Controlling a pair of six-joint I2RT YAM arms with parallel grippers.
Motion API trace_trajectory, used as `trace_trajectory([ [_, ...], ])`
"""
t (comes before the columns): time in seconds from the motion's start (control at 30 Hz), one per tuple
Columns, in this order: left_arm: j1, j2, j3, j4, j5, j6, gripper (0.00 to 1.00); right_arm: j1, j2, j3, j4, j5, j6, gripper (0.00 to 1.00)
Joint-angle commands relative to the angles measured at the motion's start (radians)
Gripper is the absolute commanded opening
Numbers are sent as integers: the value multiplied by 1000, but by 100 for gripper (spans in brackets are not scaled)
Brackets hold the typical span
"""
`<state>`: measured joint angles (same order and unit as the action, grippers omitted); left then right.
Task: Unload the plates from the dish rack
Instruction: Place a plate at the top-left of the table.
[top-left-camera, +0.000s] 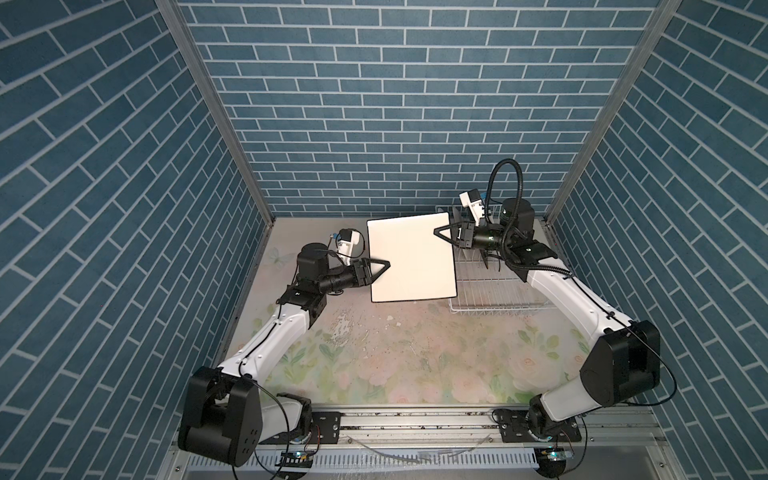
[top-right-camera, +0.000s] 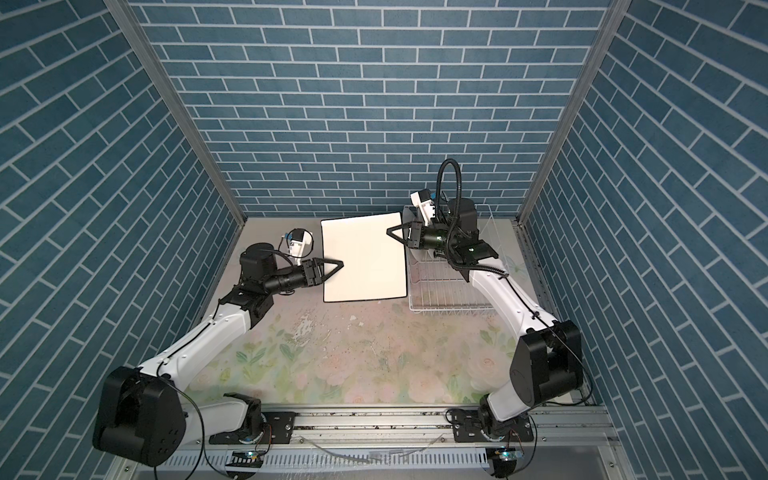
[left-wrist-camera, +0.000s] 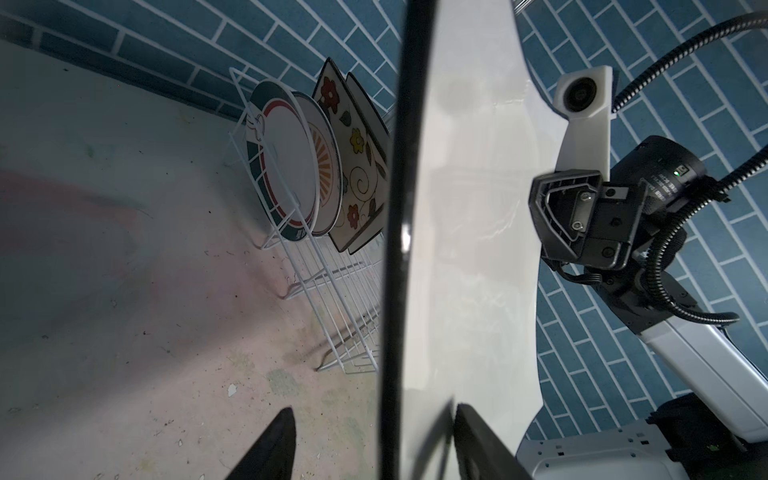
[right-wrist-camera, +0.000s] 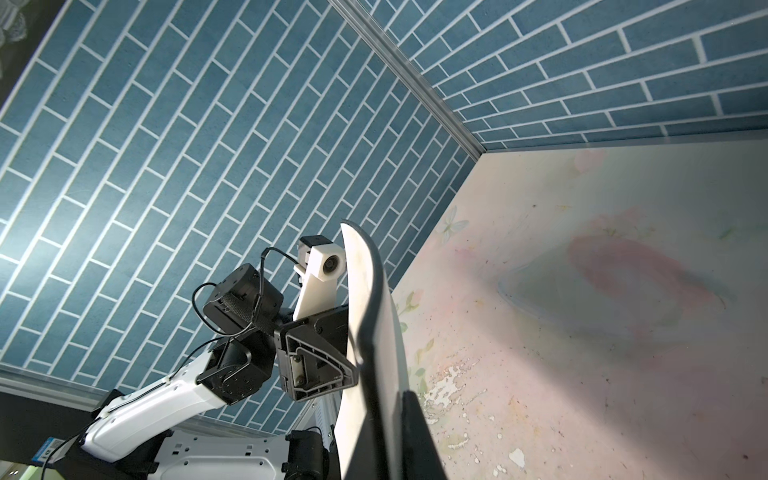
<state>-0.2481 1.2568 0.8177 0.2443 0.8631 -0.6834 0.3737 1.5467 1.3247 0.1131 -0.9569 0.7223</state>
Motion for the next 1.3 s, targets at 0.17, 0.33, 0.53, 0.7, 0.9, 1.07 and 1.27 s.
trace_trajectory([
  [0.17, 4, -22, 17, -21, 13, -2, 38, -9, 18, 10, 259, -147, 181, 0],
  [0.33, 4, -36, 14, -30, 11, -5, 27, -12, 44, 20, 270, -172, 187, 0],
  [0.53, 5, -42, 21, -48, 8, 3, 6, -13, 68, 11, 365, -190, 253, 0],
  [0.7, 4, -55, 24, -47, 6, -2, 0, -15, 79, 10, 375, -196, 266, 0],
  [0.9, 5, -87, 29, 18, -7, -68, 0, -28, 78, 2, 388, -191, 289, 14],
  [1.07, 5, -132, 45, 46, -42, -122, 0, -37, 78, 1, 401, -189, 310, 26],
  [1.27, 5, -119, 58, 81, -35, -197, 0, -42, 86, 2, 406, -182, 319, 32],
])
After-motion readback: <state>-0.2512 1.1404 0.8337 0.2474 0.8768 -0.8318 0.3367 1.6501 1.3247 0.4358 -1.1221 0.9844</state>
